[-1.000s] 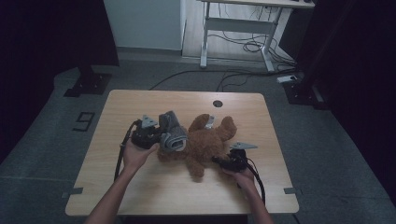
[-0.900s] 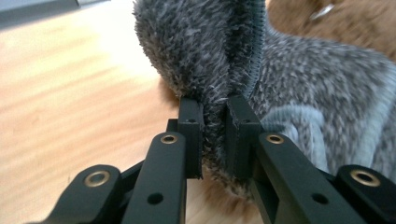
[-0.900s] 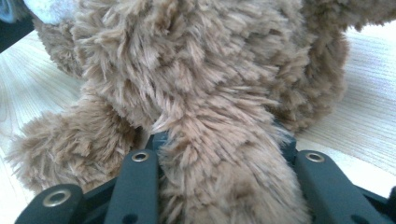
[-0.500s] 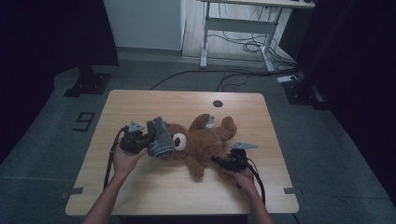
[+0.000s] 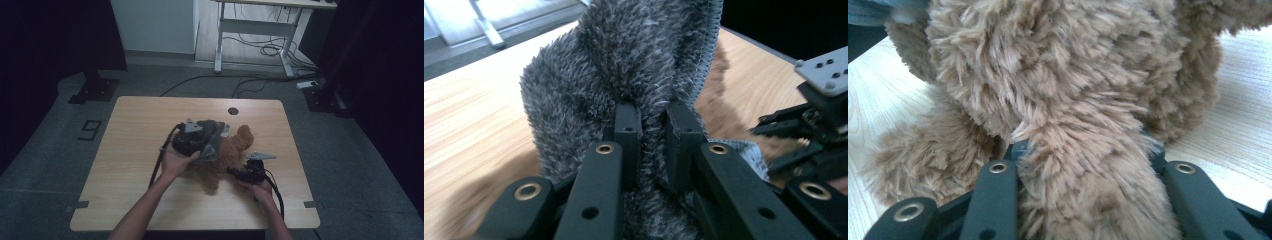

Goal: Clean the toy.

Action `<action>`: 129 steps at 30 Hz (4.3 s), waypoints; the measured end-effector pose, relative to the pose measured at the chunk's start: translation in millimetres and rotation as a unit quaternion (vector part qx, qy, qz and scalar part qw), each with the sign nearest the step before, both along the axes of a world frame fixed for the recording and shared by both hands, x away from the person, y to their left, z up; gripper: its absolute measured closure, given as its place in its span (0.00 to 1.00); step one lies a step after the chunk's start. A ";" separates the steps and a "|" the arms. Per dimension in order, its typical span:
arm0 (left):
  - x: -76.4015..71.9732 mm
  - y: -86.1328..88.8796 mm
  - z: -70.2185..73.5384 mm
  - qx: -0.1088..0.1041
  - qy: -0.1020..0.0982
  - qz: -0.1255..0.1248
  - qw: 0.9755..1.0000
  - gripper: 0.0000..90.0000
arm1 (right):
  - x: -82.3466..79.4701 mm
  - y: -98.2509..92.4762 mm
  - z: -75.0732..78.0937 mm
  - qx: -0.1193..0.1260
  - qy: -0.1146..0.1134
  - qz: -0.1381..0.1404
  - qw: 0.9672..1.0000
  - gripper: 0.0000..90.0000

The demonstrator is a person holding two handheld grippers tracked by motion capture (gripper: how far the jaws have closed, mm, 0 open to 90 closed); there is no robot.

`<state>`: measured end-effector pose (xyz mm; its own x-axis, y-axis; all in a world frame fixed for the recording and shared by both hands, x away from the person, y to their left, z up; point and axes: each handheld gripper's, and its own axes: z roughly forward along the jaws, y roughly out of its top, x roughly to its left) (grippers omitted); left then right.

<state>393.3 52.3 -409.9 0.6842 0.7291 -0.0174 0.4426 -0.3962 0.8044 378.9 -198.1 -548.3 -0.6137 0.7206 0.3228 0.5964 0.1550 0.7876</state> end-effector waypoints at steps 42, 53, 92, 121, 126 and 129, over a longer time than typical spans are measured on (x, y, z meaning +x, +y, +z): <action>-9.4 103.5 -46.2 0.018 0.022 0.100 0.995 0.88 | 0.7 1.2 -0.8 -0.001 0.003 0.003 1.000 0.66; -11.2 144.4 -111.4 0.038 0.096 0.139 0.985 0.88 | 1.5 0.7 -1.4 0.002 0.006 0.001 1.000 0.66; 38.3 41.7 -30.2 0.021 0.056 0.054 0.997 0.87 | 2.3 0.0 -1.3 -0.003 0.004 0.003 1.000 0.65; -23.3 56.6 -58.9 -0.020 0.010 0.040 0.999 0.88 | -2.2 -0.1 39.6 0.045 -0.037 -0.024 0.998 0.19; -32.8 58.5 -62.7 -0.028 0.006 0.033 0.999 0.88 | 1.8 8.2 35.4 0.044 -0.025 -0.020 0.999 0.16; -36.8 60.1 -63.9 -0.028 0.005 0.031 0.999 0.88 | 2.6 13.7 28.9 0.038 -0.022 -0.011 0.999 0.23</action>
<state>356.4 112.5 -473.9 0.6371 0.7678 -0.0669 0.4734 -0.3213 0.8201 381.4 -184.4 -519.4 -0.6130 0.7082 0.3502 0.5640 0.0818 0.8217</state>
